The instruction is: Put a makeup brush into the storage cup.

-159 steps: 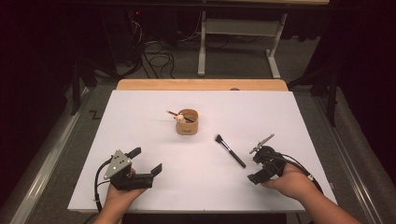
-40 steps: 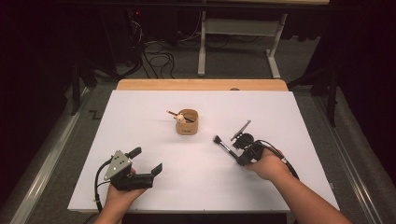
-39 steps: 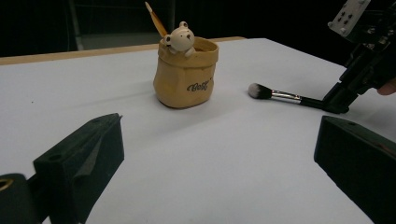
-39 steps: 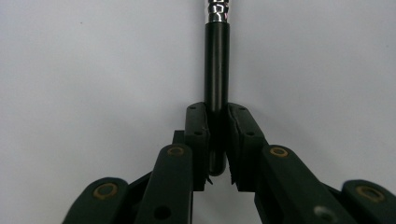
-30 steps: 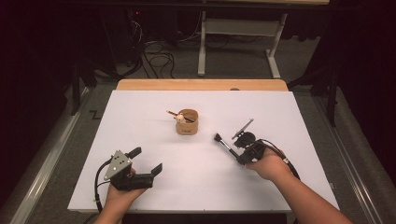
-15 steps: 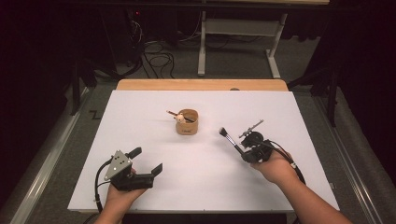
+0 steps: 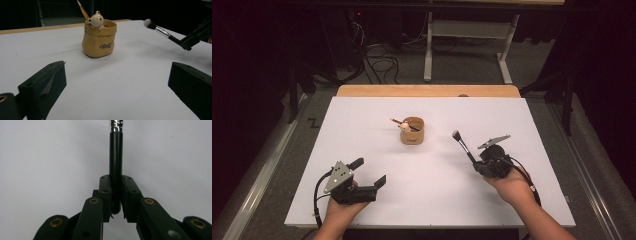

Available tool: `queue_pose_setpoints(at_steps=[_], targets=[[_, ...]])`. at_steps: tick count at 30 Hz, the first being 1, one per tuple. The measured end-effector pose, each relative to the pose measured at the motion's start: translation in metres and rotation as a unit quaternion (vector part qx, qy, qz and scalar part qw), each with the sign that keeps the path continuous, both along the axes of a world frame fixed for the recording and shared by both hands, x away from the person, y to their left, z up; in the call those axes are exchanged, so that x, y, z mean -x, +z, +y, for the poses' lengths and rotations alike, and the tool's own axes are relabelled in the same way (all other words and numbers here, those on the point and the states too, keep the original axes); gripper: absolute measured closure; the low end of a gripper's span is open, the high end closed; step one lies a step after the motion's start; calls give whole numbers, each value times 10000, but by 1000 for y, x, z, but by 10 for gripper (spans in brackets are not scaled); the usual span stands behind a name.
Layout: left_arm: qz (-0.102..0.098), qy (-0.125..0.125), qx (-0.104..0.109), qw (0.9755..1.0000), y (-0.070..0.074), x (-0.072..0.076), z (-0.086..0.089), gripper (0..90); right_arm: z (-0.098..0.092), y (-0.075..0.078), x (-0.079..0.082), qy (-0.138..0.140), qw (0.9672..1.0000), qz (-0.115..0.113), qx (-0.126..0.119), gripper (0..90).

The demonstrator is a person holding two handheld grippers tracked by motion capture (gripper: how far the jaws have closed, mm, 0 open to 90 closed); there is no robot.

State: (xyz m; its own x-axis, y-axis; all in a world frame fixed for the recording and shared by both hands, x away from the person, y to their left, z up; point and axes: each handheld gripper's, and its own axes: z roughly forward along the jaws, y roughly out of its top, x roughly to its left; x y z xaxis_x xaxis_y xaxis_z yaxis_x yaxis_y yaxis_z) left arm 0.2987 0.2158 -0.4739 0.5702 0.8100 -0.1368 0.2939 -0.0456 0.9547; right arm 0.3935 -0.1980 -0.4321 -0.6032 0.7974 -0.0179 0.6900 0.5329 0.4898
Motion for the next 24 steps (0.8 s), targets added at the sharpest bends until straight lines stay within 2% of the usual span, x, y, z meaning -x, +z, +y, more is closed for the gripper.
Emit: queue_pose_setpoints(at_steps=[7, 9, 11, 16, 18, 24], targets=[[32, -5, -14, 10000, -1, -1, 0, 26, -5, -4, 9, -6, 9992, -235, -321, 807], [34, 6, -15, 10000, -1, -1, -1, 26, -5, -5, 11, 43, 9988, -377, -316, 807], [40, 22, -3, 10000, -1, -1, -1, 26, -5, -6, 12, 11, 9982, -404, -454, 807], [39, 40, 4, 10000, -1, 0, 0, 26, -7, -11, 15, -1, 9966, -600, -567, 807], [49, 48, 4, 10000, -1, -1, 0, 26, -9, -13, 16, 18, 9955, -712, -630, 808], [62, 73, 20, 10000, -2, -1, 0, 26, -16, -18, 20, -88, 9904, -923, -1024, 808]])
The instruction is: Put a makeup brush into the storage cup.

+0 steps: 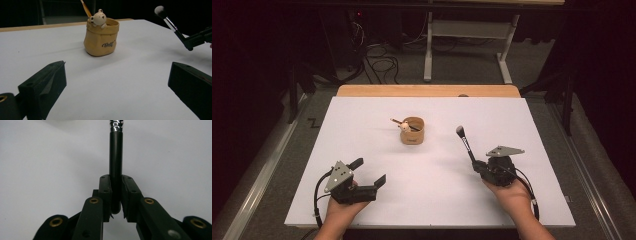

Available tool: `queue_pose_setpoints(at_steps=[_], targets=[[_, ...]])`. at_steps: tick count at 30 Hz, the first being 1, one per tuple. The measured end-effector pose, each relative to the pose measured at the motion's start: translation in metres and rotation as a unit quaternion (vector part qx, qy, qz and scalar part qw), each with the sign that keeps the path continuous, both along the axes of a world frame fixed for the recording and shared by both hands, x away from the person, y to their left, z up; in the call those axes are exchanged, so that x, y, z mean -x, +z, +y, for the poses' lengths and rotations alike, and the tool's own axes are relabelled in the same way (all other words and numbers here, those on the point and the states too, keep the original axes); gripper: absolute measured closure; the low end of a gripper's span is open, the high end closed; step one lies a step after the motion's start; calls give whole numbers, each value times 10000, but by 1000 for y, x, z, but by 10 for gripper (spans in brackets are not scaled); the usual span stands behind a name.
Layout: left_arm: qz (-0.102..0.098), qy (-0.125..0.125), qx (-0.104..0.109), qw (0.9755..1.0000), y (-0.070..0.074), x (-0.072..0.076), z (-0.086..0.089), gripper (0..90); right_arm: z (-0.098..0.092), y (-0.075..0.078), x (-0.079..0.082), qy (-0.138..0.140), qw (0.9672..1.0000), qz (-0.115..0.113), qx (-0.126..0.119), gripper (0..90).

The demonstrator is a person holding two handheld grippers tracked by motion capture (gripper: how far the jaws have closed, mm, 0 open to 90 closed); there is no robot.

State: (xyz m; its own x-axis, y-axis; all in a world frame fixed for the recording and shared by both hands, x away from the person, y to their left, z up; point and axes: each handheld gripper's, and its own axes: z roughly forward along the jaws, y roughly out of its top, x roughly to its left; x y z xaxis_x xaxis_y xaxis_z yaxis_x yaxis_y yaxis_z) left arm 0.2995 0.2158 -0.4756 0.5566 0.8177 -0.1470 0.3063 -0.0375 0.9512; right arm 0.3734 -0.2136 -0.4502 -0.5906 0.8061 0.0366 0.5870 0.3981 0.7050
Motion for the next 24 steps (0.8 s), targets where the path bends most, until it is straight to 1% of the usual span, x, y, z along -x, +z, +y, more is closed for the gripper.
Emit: queue_pose_setpoints(at_steps=[3, 4, 7, 12, 13, 14, 18, 20, 22, 24], targets=[[10, -7, -29, 10000, 0, 0, 0, 26, -3, -4, 2, -58, 9999, -40, -126, 808], [14, -7, -34, 10000, 0, 0, 0, 26, -4, -5, 3, -40, 9999, -90, -126, 808], [6, -8, -49, 10000, -1, 0, 0, 31, -6, -9, 5, -7, 9995, -196, -252, 808], [10, -1, -48, 10000, -1, 0, 0, 33, -10, -13, 7, -55, 9981, -383, -484, 807], [7, 3, -40, 10000, -1, 0, 0, 33, -10, -13, 8, -82, 9975, -406, -564, 807], [7, 8, -34, 10000, -1, 0, 0, 33, -11, -14, 8, -74, 9972, -450, -584, 808], [23, 19, -16, 10000, -2, -1, 0, 33, -12, -20, 11, -26, 9964, -478, -707, 807], [18, 16, -24, 10000, -2, -1, 0, 33, -12, -22, 13, -17, 9957, -534, -752, 807], [6, 11, -29, 10000, -1, -1, 0, 33, -12, -22, 15, -39, 9950, -581, -813, 807], [-5, 4, -38, 10000, -1, -1, 0, 33, -13, -22, 17, -32, 9944, -661, -824, 807]])
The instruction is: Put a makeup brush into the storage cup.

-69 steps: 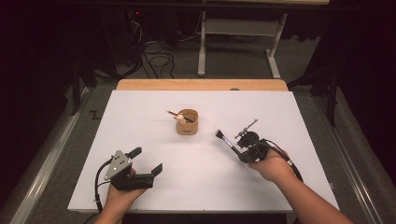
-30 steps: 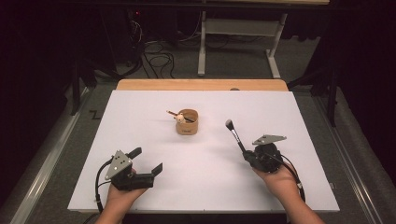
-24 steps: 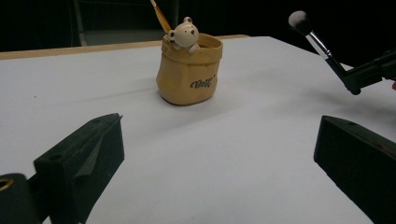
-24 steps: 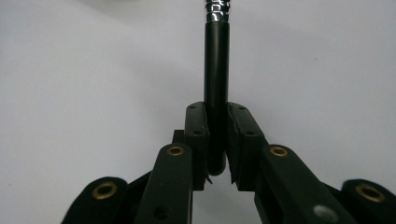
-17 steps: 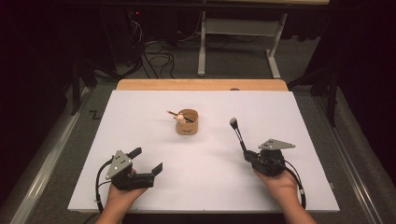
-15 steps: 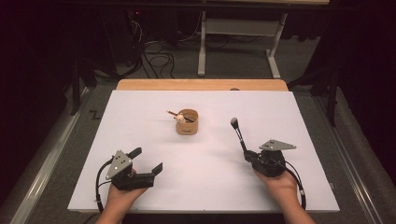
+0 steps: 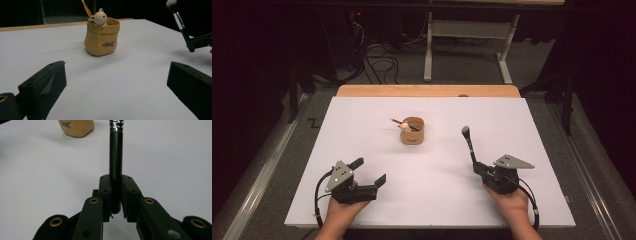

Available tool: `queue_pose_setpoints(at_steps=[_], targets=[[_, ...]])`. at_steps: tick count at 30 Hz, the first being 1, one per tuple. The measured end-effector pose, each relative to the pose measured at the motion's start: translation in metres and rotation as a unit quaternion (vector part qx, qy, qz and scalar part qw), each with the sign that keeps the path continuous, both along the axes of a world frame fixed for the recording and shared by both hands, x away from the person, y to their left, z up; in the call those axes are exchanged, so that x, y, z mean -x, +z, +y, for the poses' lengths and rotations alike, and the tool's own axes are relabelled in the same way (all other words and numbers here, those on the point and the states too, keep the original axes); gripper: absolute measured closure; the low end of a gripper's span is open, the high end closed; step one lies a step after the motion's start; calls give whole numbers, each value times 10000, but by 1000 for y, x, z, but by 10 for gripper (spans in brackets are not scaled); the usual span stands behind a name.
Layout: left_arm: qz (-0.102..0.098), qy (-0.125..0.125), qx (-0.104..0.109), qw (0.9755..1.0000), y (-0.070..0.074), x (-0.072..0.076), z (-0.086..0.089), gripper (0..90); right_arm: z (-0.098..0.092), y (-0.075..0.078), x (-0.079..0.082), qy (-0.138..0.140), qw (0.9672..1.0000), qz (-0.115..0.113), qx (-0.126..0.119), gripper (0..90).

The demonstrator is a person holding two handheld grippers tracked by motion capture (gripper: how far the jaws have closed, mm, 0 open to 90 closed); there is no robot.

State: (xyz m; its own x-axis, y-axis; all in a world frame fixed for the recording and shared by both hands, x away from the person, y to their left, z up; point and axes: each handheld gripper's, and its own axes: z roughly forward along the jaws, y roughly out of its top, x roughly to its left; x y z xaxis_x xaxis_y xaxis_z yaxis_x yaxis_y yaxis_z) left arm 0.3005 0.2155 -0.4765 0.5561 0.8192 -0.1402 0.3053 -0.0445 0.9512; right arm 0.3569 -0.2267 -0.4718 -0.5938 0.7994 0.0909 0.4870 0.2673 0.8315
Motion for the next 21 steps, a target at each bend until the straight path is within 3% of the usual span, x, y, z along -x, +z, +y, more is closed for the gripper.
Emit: queue_pose_setpoints(at_steps=[6, 9, 21], targets=[[1, 9, 30, 10000, 0, 0, 0, 33, -5, 2, 3, -77, 9996, -145, -229, 807], [-4, -2, 26, 10000, 0, 0, 1, 33, -5, 2, 5, 27, 9992, -224, -316, 807], [-59, -7, 82, 9999, 1, 1, 1, 33, -6, 2, 11, 110, 9969, -646, -447, 807]])
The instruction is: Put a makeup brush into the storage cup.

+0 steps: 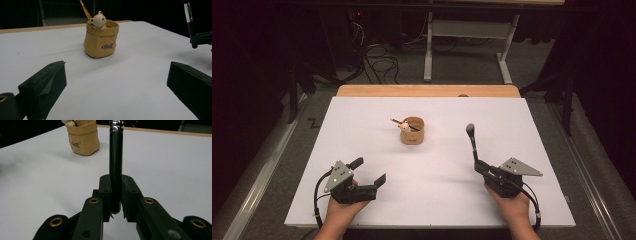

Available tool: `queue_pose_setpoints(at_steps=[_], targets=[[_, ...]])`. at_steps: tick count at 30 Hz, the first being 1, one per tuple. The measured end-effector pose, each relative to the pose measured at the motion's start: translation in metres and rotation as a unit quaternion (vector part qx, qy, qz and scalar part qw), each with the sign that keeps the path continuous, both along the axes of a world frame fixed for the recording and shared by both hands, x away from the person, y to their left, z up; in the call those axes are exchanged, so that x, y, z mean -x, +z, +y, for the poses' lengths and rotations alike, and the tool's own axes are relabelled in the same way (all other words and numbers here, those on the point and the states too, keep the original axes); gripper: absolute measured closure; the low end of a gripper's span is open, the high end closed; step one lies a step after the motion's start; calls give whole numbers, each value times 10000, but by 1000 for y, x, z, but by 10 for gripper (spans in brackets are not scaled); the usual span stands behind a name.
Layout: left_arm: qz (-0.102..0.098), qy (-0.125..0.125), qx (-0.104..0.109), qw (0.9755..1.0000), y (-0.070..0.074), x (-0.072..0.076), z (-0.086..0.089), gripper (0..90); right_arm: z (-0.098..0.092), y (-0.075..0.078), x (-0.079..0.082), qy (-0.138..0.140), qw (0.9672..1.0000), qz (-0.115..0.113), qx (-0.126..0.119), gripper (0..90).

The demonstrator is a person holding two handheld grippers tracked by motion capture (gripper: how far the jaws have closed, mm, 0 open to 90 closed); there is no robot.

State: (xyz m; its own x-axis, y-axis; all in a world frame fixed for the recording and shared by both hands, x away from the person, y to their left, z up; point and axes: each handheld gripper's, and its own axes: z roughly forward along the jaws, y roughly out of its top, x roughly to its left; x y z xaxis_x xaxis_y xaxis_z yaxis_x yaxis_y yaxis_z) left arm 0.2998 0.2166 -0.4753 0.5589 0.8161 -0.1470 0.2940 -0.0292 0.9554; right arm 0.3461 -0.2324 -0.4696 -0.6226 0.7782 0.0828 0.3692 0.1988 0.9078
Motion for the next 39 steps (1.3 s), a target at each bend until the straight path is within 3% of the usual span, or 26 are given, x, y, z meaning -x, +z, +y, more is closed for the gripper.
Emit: queue_pose_setpoints(at_steps=[17, 24, 39], targets=[[3, 45, -9, 10000, -2, -1, -1, 3, 8, 2, 0, 186, 9994, -303, -8, 808], [33, 42, 12, 10000, -3, -2, -2, 5, 16, 7, -6, 405, 9989, -180, 125, 808], [2, 71, -4, 10000, -4, -2, -3, 2, 44, 15, -16, 763, 9966, -309, 70, 808]])
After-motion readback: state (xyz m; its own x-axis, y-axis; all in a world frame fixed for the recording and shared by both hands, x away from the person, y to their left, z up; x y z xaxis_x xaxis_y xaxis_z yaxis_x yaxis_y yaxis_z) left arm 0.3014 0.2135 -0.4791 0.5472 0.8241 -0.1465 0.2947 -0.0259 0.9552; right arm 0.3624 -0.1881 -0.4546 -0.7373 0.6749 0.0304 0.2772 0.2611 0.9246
